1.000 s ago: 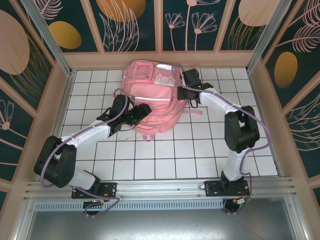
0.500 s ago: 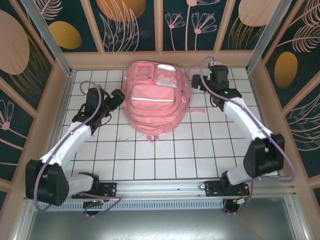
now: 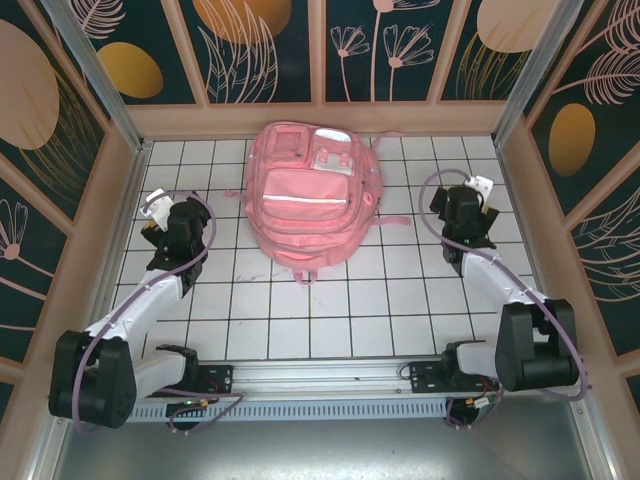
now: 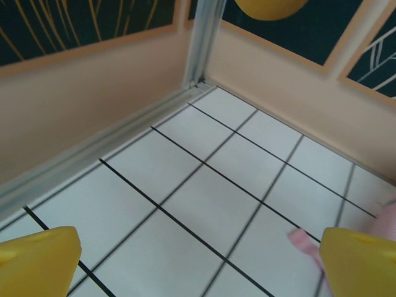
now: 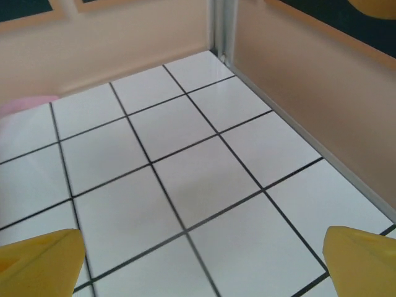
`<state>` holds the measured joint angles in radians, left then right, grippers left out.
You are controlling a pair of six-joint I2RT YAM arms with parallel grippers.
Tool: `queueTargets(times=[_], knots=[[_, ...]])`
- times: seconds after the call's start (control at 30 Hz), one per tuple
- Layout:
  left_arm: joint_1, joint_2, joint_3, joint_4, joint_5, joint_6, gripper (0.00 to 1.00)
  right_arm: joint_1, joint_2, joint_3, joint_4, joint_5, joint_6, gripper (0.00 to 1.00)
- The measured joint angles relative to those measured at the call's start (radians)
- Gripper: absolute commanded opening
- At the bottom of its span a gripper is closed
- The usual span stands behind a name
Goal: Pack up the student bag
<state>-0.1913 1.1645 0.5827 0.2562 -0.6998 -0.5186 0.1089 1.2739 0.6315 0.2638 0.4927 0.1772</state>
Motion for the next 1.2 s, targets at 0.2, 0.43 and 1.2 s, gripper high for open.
queueTargets(times=[0.2, 0.43, 1.2], knots=[[0.037, 0.084, -0.068, 0.209, -0.023, 0.141, 0.99, -0.009, 0.025, -0.2, 0.28, -0.016, -0.057, 0.99], [0.061, 0.19, -0.211, 0.485, 0.033, 0.298, 0.99, -0.02, 0.166, -0.29, 0.591, -0.098, -0.128, 0.99], [0.144, 0.349, -0.373, 1.019, 0.491, 0.458, 0.99, -0.116, 0.255, -0.425, 0.981, -0.447, -0.175, 0.99]])
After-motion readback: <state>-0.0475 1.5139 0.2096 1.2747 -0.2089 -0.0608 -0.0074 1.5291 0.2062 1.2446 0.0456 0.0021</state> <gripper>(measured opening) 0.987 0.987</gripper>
